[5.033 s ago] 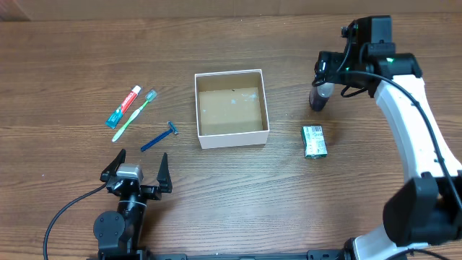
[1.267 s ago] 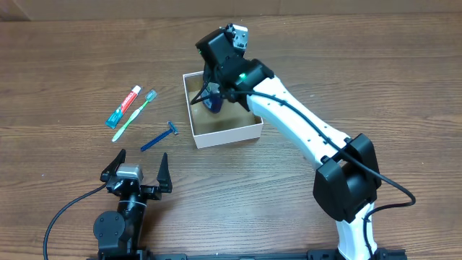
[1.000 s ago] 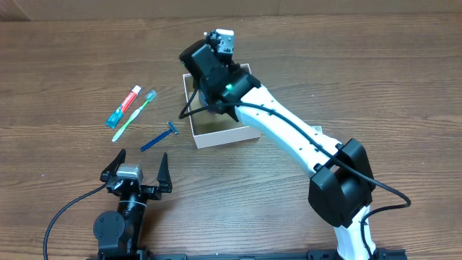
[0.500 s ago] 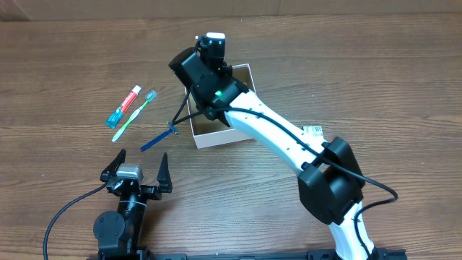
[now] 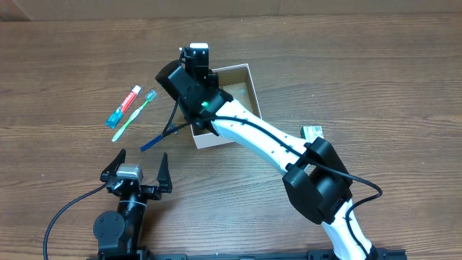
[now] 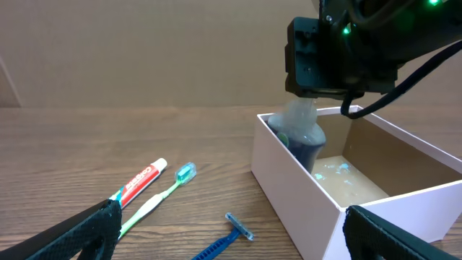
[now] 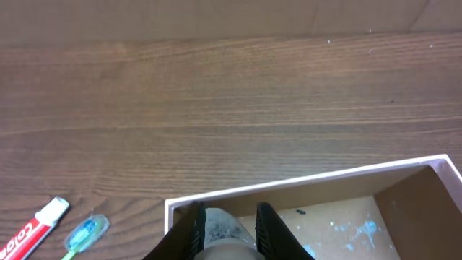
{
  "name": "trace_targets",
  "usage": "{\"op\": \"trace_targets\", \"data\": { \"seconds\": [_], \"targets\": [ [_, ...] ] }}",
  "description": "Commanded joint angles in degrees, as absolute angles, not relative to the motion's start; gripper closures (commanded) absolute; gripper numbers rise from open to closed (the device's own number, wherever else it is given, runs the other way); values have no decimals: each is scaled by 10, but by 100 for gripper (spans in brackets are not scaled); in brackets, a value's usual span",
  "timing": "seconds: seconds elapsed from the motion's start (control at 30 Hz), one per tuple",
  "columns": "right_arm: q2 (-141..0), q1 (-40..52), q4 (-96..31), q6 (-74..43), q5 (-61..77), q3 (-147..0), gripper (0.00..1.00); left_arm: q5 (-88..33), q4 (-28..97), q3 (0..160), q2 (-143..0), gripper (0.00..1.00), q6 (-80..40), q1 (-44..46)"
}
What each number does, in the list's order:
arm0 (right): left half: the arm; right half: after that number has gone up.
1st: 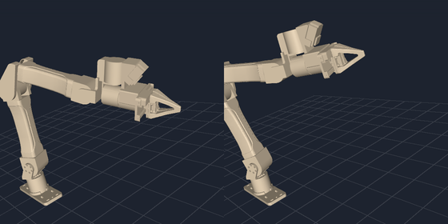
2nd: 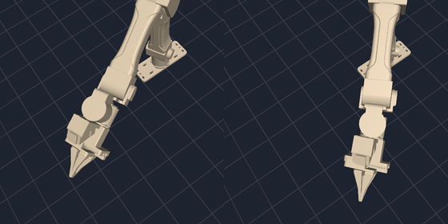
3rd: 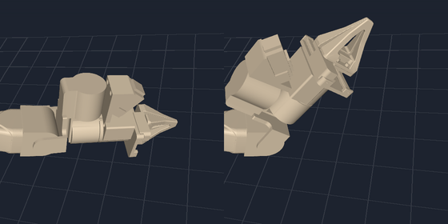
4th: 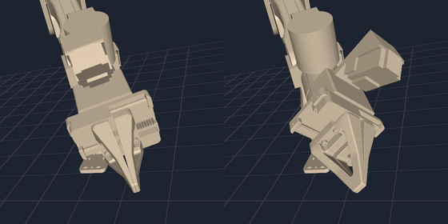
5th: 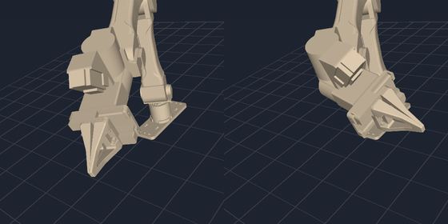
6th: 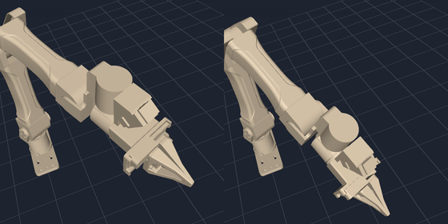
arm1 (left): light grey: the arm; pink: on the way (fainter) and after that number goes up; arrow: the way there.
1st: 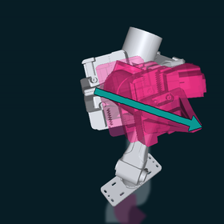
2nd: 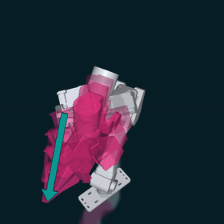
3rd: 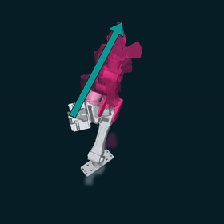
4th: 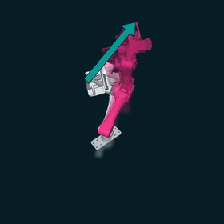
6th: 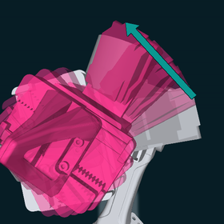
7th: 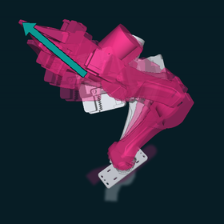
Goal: Pack container
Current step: 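Lift the soap bottle with the right gripper and lower it into the box, then open the right gripper and push the bottle into the box's back-left corner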
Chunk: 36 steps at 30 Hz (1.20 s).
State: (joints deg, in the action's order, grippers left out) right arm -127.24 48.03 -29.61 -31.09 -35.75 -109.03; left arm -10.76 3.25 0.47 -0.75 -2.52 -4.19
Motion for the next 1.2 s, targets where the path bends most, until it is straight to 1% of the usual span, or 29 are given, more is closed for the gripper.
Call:
{"op": "trace_targets", "data": {
  "seconds": [0.0, 0.1, 0.13, 0.2, 0.33, 0.43, 0.5, 0.57, 0.63, 0.7, 0.77, 0.9, 1.0, 1.03, 1.17],
  "targets": [
    [-1274, 481, -282, -311, -378, -1098, 78, -112, 32, 3, -3, 0, -13, -46],
    [-1279, 481, -283, -310, -373, -1098, 55, -112, 32, 3, -3, 0, -13, -46],
    [-1280, 481, -283, -311, -372, -1098, 51, -112, 32, 3, -3, 0, -13, -46],
    [-1280, 481, -283, -310, -363, -1098, 46, -112, 32, 3, -3, 0, -13, -46],
    [-1280, 483, -282, -310, -357, -1099, 43, -112, 32, 3, -3, 0, -13, -46],
    [-1275, 491, -298, -279, -350, -1113, 36, -112, 32, 3, -3, 0, -13, -46],
    [-1258, 496, -330, -265, -344, -1136, 32, -112, 32, 3, -3, 0, -13, -46],
    [-1237, 498, -361, -265, -334, -1156, 31, -112, 32, 3, -3, 0, -13, -46],
    [-1207, 496, -397, -255, -295, -1178, 30, -112, 32, 3, -3, 0, -13, -46],
    [-1181, 490, -418, -252, -269, -1186, 27, -112, 32, 3, -3, 0, -13, -46],
    [-1150, 479, -443, -253, -244, -1186, 27, -112, 32, 3, -3, 0, -13, -46],
    [-1122, 425, -522, -287, -184, -1186, 26, -112, 32, 3, -3, 0, -13, -46],
    [-1129, 369, -556, -287, -80, -1177, 28, -112, 32, 3, -3, 0, -13, -46],
    [-1137, 352, -564, -287, -49, -1171, 32, -112, 32, 3, -3, 0, -13, -46],
    [-1167, 336, -570, -278, -3, -1147, 33, -112, 32, 3, -3, 0, -13, -46]
  ]
}}
